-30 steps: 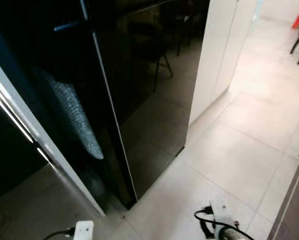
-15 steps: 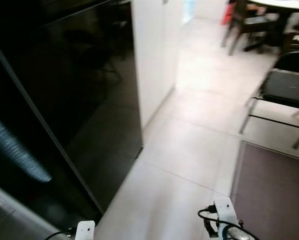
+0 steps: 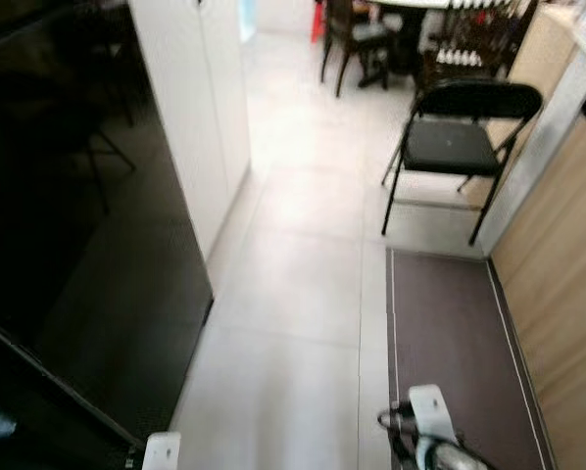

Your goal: Restocking fridge

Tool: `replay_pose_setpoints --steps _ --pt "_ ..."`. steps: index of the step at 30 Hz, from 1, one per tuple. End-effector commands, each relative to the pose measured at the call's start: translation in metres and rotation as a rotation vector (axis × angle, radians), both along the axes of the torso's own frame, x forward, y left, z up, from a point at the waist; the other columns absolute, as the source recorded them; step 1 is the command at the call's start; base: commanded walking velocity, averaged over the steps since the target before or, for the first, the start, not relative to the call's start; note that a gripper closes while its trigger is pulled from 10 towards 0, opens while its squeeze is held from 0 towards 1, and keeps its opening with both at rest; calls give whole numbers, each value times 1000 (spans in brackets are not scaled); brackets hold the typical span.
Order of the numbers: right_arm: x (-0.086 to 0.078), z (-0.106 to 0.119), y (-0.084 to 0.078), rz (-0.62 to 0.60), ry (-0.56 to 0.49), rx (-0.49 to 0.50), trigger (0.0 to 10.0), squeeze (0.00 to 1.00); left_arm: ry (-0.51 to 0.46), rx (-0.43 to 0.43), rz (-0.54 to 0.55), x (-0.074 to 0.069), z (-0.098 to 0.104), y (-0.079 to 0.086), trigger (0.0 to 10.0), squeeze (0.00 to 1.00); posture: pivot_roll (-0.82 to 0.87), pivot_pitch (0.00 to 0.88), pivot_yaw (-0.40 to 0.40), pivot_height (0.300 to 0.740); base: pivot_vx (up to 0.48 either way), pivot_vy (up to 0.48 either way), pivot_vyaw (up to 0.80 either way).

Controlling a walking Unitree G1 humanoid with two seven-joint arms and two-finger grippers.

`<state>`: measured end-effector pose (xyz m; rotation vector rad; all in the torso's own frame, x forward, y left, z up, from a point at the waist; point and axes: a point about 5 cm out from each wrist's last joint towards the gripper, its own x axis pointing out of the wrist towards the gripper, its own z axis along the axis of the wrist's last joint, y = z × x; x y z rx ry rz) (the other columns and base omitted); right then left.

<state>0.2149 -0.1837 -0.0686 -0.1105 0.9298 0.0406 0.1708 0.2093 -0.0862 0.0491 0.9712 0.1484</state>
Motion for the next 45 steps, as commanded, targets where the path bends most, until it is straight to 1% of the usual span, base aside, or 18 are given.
replay_pose_setpoints --steps 1,13,20,25,32,36,45 --pt "0 1 -2 -7 -9 1 10000 0 15 -8 -4 -1 -1 -1 10000 0 -82 0 31 740 0 0 0" --pt "0 1 -2 -17 -11 3 10000 0 16 -12 -9 -1 -1 -2 10000 0 -79 0 31 740 228 0 0" --pt "0 0 -2 -13 -9 0 10000 0 12 -15 -16 0 -1 -4 10000 0 -80 0 31 740 256 0 -747" --pt "0 0 -2 -12 -21 1 10000 0 7 -14 -21 1 0 -5 10000 0 -77 0 31 740 257 0 0" --pt "-2 0 -1 -12 -12 2 10000 0 6 -13 -26 1 0 -4 10000 0 -79 0 35 740 261 0 0" --pt "-3 -1 -1 -3 -1 -1 10000 0 8 -12 -31 1 0 -4 10000 0 -82 0 37 740 260 0 -733" --pt "-2 -1 0 6 -8 4 10000 0 10 -13 -36 1 0 -5 10000 0 -82 0 37 740 261 0 0"
